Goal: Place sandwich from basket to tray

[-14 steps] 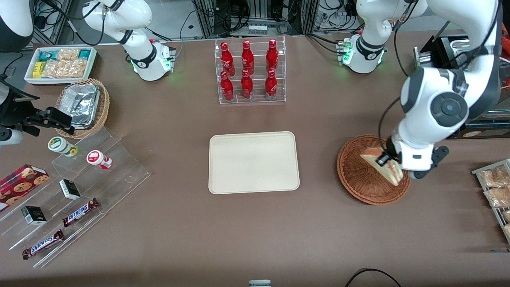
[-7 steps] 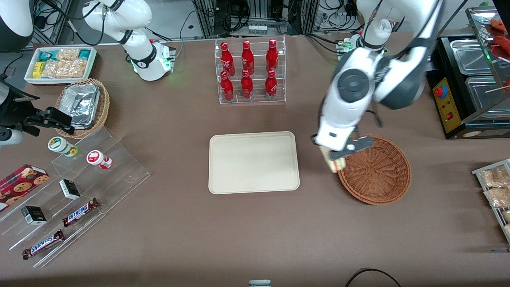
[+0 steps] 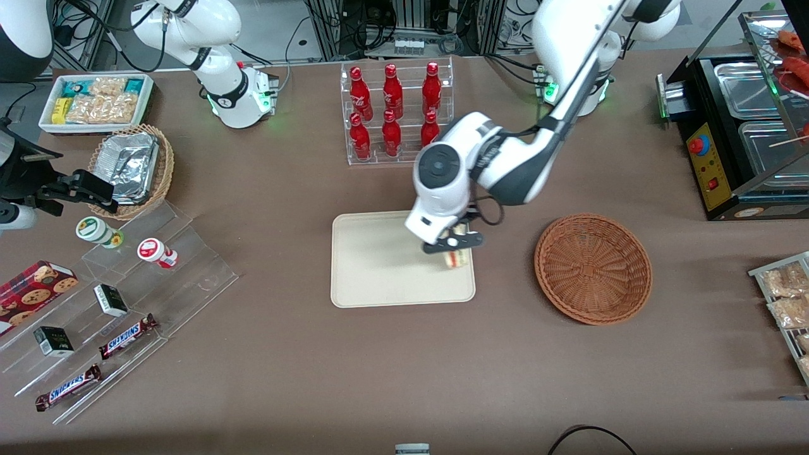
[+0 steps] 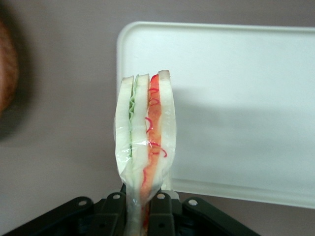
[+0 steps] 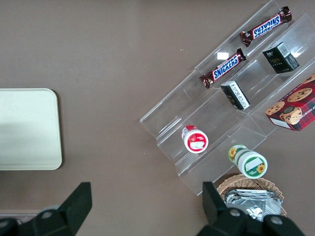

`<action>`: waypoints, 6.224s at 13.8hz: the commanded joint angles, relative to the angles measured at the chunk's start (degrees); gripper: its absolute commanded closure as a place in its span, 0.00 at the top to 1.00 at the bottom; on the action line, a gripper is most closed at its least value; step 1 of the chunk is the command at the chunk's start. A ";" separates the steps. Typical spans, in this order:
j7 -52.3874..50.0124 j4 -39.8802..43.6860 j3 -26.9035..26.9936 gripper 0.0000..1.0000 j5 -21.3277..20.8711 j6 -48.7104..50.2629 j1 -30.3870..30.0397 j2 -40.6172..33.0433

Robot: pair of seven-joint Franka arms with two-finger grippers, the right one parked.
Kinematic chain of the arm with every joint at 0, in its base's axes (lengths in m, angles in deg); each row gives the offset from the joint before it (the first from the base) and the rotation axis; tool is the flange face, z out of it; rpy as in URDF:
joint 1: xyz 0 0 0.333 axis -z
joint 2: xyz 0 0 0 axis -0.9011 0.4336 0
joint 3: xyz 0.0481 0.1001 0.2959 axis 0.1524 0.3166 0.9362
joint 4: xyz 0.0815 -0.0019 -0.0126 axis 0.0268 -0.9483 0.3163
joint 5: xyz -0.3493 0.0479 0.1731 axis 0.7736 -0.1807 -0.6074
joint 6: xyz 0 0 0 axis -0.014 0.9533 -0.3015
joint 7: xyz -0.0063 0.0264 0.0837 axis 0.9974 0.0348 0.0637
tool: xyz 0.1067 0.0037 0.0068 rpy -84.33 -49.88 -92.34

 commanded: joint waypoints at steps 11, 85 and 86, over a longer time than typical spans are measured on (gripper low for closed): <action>-1.64 6.59 0.92 0.10 -0.80 -7.52 5.37 6.37; 50.13 -7.55 9.27 1.00 1.76 18.23 -34.62 -33.86; 50.22 -8.51 9.27 1.00 1.66 17.97 -34.71 -34.84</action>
